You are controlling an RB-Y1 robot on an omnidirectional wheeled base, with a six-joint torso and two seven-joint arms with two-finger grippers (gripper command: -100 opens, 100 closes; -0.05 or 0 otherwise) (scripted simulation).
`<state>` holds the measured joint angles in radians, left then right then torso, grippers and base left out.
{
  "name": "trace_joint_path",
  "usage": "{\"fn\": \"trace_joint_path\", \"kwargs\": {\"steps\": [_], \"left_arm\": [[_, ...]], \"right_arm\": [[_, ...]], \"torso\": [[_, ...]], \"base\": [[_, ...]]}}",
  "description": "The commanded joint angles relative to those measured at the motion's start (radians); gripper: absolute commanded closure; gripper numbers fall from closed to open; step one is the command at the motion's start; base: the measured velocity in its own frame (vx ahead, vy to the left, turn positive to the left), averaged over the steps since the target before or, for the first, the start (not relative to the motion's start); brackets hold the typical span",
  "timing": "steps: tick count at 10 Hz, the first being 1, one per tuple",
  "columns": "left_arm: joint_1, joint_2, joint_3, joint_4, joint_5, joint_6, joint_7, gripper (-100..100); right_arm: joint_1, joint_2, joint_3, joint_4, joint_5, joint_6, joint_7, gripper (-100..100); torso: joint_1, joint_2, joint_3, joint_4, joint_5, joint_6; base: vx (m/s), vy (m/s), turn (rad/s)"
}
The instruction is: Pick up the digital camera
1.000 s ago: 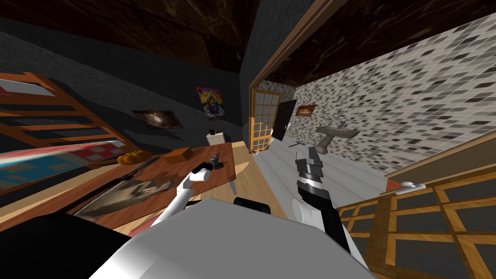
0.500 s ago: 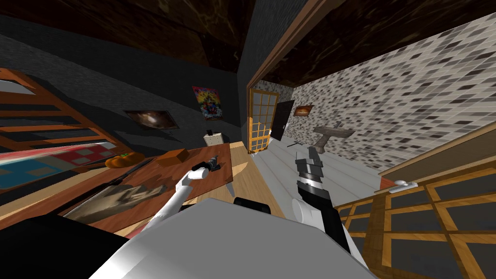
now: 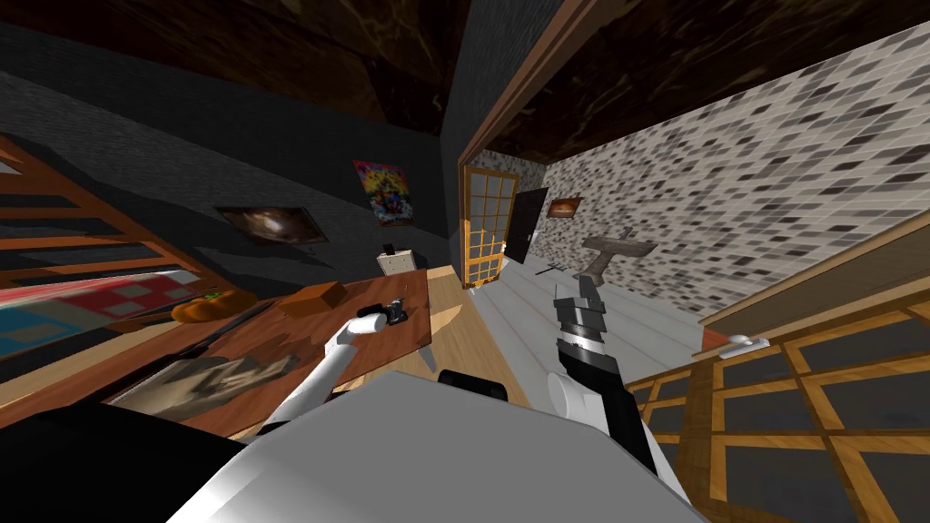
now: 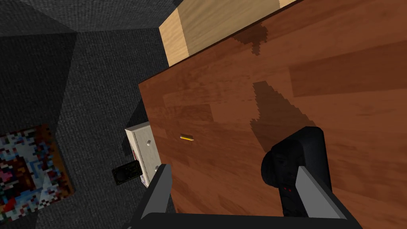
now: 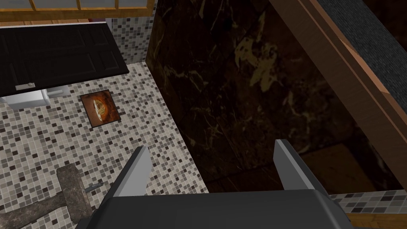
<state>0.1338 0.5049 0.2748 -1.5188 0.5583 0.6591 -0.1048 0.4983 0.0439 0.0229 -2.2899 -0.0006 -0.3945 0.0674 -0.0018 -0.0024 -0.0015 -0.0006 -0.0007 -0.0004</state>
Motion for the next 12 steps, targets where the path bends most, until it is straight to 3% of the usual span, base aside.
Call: {"fn": "trace_joint_path", "kwargs": {"steps": [1,4,9,11,12], "left_arm": [[-0.006,0.020,0.007,0.026,0.021,0.043,0.003,-100],[-0.028,0.066,0.026,0.112,0.063,0.124,0.019,-100],[-0.046,0.110,0.042,0.191,0.099,0.225,0.036,-100],[-0.057,0.150,0.057,0.262,0.129,0.289,0.052,-100],[-0.057,0.150,0.057,0.262,0.129,0.300,0.052,-100]], "right_arm": [[0.000,0.000,0.000,0.000,0.000,0.000,0.000,0],[0.000,0.000,0.000,0.000,0.000,0.000,0.000,0],[0.000,0.000,0.000,0.000,0.000,0.000,0.000,0],[0.000,0.000,0.000,0.000,0.000,0.000,0.000,0],[0.000,0.000,0.000,0.000,0.000,0.000,0.000,0]], "torso": [[0.000,0.000,0.000,0.000,0.000,0.000],[0.000,0.001,0.000,0.000,0.000,0.000],[0.001,0.001,0.000,0.000,0.000,0.000],[0.001,0.001,0.000,0.000,0.000,0.000],[0.002,0.000,0.000,0.000,0.000,0.000]], "base": [[0.044,-0.030,-0.025],[0.042,-0.032,-0.043],[0.038,-0.019,-0.034],[0.051,-0.010,-0.055],[0.050,0.002,-0.027]]}}
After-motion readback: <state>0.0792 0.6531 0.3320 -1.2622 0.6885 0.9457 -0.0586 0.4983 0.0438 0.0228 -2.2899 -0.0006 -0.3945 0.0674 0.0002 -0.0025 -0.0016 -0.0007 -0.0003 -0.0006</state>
